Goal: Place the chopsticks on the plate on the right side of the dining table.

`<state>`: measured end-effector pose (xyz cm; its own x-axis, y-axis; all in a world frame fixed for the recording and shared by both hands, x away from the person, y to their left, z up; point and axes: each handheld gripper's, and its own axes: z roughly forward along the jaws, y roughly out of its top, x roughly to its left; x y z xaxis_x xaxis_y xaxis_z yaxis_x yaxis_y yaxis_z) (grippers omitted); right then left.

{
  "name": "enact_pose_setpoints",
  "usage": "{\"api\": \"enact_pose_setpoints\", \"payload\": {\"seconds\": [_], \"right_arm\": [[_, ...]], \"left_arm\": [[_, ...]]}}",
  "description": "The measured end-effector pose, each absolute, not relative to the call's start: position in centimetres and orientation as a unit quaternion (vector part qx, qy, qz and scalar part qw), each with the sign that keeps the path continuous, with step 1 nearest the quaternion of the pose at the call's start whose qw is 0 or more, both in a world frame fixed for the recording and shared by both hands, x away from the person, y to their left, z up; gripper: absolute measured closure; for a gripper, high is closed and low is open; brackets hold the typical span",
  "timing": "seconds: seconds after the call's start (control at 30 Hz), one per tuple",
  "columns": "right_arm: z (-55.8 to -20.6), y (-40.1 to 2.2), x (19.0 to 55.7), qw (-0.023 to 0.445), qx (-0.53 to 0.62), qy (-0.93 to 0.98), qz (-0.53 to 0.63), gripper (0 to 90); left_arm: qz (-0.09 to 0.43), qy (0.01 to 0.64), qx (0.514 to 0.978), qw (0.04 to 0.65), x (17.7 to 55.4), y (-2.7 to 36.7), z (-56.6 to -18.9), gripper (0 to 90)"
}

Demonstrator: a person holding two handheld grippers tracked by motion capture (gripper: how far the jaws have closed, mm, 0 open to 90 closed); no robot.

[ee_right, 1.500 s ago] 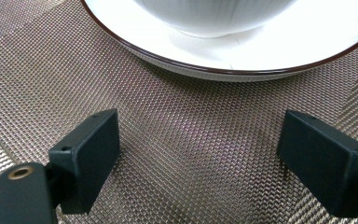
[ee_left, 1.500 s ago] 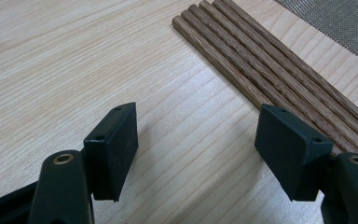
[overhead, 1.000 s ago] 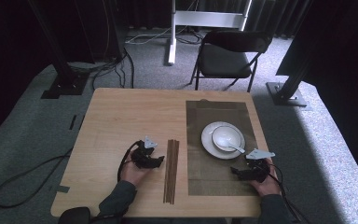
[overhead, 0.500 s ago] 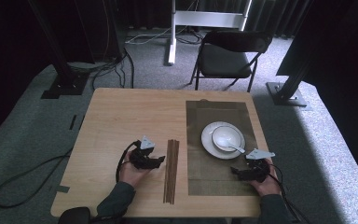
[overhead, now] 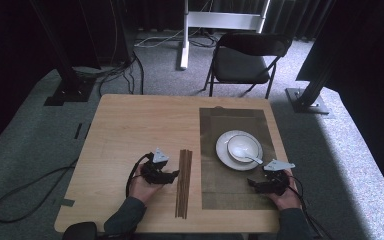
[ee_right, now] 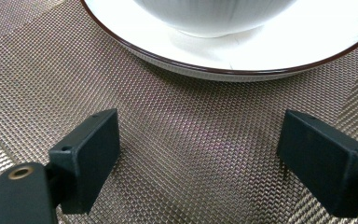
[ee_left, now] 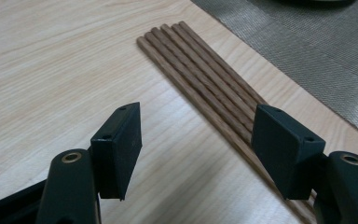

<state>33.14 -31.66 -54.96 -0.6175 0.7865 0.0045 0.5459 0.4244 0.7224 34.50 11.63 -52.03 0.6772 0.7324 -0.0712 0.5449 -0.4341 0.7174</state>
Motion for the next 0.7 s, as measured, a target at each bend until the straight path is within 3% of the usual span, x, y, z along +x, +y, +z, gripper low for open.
{"api": "enact_pose_setpoints", "payload": {"seconds": [0.7], "right_arm": [[-54.96,-31.66,33.14,0.170,0.403,0.827,0.354,12.4]], "left_arm": [[0.103,0.356,0.858,0.355,33.75,10.74,-52.58,42.1]]}}
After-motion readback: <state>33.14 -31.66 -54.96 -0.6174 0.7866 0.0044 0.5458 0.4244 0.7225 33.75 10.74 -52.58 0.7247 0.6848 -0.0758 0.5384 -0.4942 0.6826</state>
